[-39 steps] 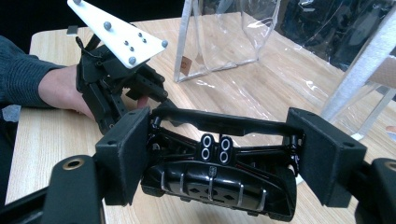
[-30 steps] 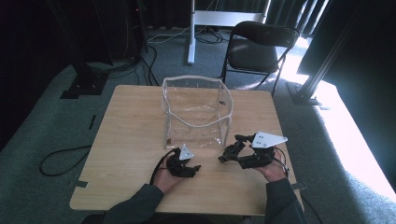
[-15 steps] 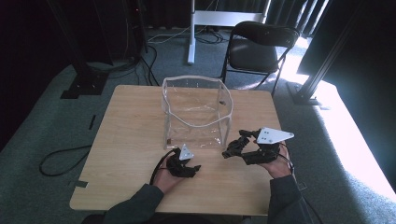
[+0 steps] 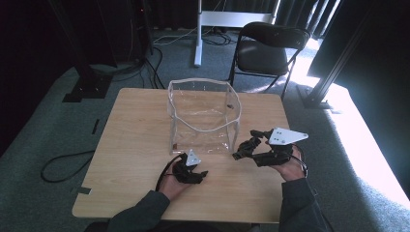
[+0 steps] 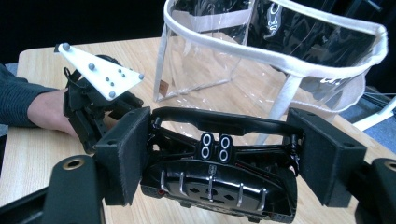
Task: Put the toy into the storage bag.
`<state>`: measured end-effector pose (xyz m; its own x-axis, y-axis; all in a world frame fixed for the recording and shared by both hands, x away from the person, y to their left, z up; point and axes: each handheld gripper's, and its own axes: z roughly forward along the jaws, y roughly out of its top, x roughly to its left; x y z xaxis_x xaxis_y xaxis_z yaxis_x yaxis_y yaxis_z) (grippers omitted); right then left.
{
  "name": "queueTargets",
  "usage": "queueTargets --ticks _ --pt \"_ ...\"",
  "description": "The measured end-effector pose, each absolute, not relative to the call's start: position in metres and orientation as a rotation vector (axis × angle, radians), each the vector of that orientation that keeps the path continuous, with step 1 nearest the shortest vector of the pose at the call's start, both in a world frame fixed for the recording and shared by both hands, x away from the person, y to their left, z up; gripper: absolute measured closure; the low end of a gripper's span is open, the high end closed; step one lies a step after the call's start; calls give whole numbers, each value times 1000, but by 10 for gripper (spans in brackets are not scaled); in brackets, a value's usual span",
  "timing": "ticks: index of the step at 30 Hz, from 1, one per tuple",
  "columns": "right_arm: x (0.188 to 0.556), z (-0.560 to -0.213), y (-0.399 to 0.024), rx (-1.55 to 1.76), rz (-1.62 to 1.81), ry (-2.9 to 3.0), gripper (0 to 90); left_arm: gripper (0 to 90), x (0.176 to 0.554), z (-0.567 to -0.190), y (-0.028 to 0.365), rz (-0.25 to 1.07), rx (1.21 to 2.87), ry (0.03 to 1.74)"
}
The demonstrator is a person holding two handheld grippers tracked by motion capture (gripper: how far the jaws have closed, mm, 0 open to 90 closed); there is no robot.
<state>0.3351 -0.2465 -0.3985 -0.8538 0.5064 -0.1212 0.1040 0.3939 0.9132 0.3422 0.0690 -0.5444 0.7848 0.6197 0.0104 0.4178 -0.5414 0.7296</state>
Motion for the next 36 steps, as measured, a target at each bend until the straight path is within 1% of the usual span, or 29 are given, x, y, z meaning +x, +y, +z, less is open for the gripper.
queueTargets --ticks 15,36 --pt "340 -383 -259 537 1415 2248 248 395 342 -544 69 347 2222 765" --pt "363 -360 -271 558 1412 2192 248 395 342 -544 69 349 2224 763"
